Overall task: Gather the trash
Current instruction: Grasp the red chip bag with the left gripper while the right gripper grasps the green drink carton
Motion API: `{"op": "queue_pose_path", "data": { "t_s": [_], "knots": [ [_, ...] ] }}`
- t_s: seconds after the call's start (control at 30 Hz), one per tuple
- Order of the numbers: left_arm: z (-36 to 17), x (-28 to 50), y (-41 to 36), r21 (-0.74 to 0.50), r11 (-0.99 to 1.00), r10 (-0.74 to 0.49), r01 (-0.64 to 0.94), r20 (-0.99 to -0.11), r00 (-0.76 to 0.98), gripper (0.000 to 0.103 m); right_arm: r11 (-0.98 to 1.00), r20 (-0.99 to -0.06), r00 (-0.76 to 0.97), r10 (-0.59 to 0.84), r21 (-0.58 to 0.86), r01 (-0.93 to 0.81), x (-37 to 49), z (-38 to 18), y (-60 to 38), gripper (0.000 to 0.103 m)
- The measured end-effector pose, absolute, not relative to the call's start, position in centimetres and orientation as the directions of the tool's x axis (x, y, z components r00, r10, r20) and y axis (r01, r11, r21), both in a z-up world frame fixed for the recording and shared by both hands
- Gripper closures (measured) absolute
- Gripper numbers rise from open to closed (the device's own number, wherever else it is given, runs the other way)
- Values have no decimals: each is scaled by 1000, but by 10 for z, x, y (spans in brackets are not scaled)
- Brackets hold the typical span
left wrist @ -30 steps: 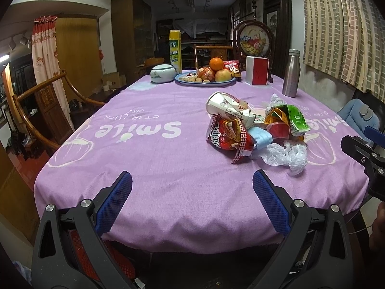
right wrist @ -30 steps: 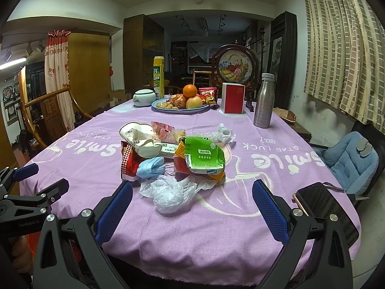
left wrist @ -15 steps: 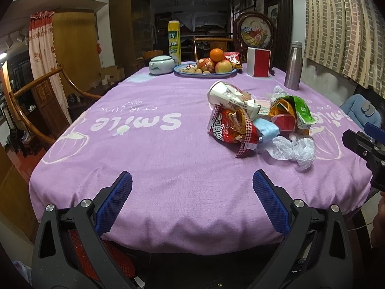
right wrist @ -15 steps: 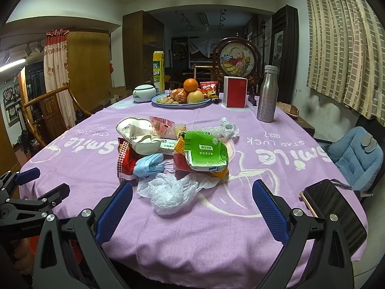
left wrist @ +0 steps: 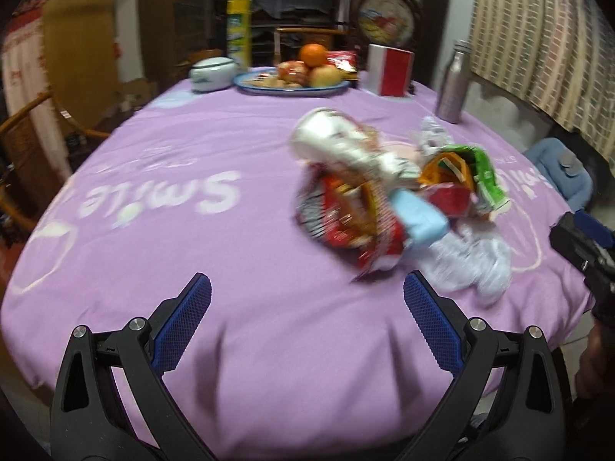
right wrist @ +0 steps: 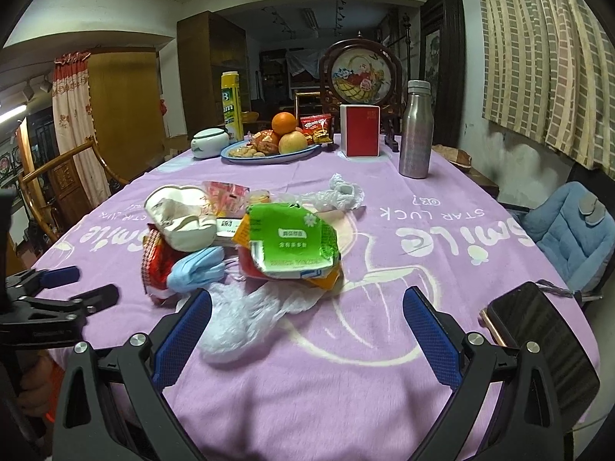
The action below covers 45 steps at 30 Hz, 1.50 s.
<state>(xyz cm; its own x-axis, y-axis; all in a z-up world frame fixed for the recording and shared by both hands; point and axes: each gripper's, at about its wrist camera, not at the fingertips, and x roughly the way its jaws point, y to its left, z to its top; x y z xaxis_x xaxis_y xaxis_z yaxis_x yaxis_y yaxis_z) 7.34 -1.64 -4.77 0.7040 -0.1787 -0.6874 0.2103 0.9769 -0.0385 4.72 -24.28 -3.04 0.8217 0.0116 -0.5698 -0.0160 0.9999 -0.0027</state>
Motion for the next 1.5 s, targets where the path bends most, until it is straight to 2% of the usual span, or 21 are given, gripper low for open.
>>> {"op": "queue_pose_path", "data": {
  "t_s": [0.2,0.37,0.43,0.53,0.57,0.67,0.9,1.1,1.17,1.27,1.33,1.5],
  "knots": [
    [-49,114,-38,-38,971,-198,238,-688,698,7,999,-559,829,30,28,-18,64,-31,-248,6],
    [-53,124,5,-43,989,-131,142,-703,699,6,998,-554,829,69,45,-54,74,-33,-243,6],
    [-47,114,42,-43,997,-71,58,-686,724,6,997,-549,832,81,40,-71,77,-33,-240,6],
    [-38,94,86,25,996,79,-84,-659,748,6,993,-537,835,118,67,-97,82,-32,-238,6],
    [-37,90,90,24,995,89,-97,-656,749,6,992,-534,836,127,72,-104,82,-32,-237,6],
    [-35,81,92,-22,998,32,-62,-658,752,6,989,-529,836,148,89,-119,85,-32,-234,6],
    [-47,94,19,-5,976,-164,218,-678,717,6,990,-511,848,139,92,-107,80,-31,-235,6],
    [-61,133,-3,-55,959,-231,279,-721,653,6,988,-515,843,153,106,-115,83,-35,-237,6],
    [-66,145,-5,-110,949,-273,294,-756,596,9,988,-516,843,153,107,-114,83,-36,-236,6],
    [-63,144,-3,-153,934,-325,322,-739,590,24,987,-518,841,157,116,-113,85,-37,-237,6],
    [-61,138,-2,-164,926,-346,341,-732,587,45,987,-525,837,155,115,-111,88,-39,-237,6],
    [-53,113,10,-185,917,-374,352,-702,606,51,988,-524,839,145,117,-98,88,-37,-239,6]
  ]
}}
